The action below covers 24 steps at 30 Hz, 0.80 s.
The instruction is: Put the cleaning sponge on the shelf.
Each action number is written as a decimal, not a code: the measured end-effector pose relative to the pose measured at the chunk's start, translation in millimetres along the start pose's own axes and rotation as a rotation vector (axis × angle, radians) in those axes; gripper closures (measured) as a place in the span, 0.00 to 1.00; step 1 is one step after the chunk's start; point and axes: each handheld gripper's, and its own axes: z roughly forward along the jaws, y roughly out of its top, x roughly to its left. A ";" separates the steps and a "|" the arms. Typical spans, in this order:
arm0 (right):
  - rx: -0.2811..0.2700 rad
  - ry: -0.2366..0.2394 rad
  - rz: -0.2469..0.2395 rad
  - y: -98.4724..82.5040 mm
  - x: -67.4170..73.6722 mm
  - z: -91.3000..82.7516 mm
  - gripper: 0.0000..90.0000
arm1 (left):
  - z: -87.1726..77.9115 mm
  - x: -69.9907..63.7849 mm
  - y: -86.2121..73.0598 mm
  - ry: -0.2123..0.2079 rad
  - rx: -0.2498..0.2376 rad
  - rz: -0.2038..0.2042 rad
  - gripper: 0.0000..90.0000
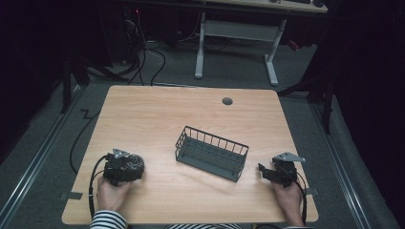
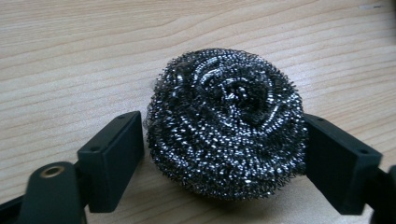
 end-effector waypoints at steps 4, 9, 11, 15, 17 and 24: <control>0.000 0.000 0.000 0.0 0.0 0.0 0.36 | -0.7 -1.8 1.5 0.004 0.003 0.013 0.25; 0.000 0.000 0.000 0.0 0.0 0.0 0.36 | -1.7 -2.7 1.9 0.006 0.007 0.019 0.28; 0.000 0.000 0.000 0.0 0.0 0.0 0.36 | -2.3 -2.7 2.1 0.000 0.008 0.019 0.28; 0.000 0.000 0.000 0.0 0.0 0.0 0.36 | -3.6 -3.2 3.8 -0.007 0.016 0.020 0.29; 0.000 0.000 0.000 0.0 0.0 0.0 0.36 | -5.0 -4.7 5.8 -0.008 0.016 0.029 0.29; 0.000 0.000 0.000 0.0 -0.1 0.0 0.36 | -11.8 -11.5 15.3 -0.034 0.008 0.045 0.30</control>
